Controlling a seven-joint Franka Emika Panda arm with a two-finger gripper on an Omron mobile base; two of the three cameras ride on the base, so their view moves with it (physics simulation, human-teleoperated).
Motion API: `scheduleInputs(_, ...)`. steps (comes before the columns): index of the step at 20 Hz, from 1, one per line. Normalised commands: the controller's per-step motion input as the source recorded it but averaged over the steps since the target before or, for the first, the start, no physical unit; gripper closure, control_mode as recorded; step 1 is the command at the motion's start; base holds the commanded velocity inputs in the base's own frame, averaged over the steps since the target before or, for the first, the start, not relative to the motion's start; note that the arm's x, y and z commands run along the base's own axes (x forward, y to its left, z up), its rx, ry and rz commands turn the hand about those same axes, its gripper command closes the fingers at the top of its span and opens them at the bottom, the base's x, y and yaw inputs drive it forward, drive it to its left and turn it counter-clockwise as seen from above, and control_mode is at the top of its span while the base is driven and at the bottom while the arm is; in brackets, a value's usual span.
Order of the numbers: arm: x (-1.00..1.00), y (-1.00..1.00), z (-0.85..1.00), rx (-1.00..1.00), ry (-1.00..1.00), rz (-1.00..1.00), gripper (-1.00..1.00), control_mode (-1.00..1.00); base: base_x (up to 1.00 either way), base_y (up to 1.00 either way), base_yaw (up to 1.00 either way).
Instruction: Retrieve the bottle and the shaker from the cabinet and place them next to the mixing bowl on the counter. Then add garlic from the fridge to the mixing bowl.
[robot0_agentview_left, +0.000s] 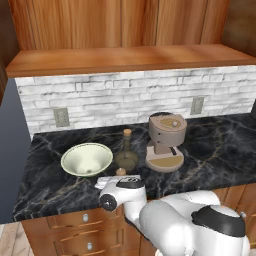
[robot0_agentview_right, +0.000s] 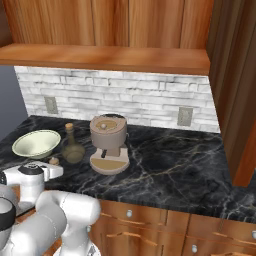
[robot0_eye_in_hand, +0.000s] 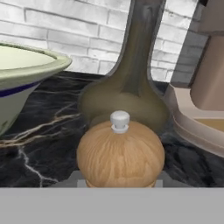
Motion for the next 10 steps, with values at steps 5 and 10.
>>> scheduleInputs(5,0.29,0.00,-0.40,0.00,-0.01,0.00,1.00,-1.00,0.00,0.00,0.00)
scheduleInputs(10,-0.02,0.00,-0.20,0.01,-0.03,0.00,1.00,-1.00,0.00,0.00,0.00)
